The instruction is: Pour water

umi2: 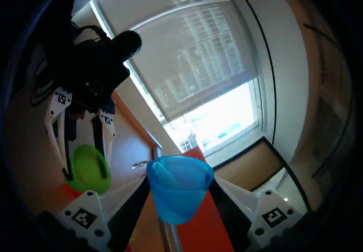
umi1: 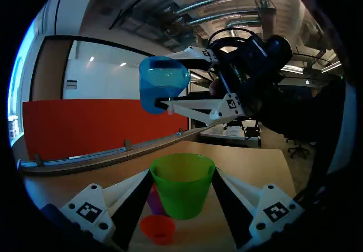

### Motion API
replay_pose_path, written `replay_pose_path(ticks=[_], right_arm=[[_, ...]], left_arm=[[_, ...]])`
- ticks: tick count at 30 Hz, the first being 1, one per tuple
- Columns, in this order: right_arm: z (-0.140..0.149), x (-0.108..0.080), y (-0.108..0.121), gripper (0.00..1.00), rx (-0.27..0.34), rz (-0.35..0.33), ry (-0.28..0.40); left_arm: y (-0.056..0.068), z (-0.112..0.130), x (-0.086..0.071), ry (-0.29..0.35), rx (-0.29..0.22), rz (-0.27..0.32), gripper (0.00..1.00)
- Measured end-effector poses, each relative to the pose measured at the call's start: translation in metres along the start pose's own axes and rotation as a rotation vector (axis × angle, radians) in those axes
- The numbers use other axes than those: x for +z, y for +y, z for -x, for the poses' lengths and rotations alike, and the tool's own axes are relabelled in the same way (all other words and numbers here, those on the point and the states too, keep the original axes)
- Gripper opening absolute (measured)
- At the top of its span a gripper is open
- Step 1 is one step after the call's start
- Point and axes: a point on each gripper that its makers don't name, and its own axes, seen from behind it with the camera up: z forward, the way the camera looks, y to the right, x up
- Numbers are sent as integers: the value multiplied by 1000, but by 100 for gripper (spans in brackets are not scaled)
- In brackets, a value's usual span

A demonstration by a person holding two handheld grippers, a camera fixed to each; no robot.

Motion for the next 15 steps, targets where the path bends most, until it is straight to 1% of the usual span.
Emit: replay_pose_path(ticks=[6,15], right_arm=[[-1,1,0,91,-32,3,-5],[-4,3,1,90,-61,12,-8]], left_arm=[[1,0,0,0,1,3,88],[2,1,1,-4,6,7,88]])
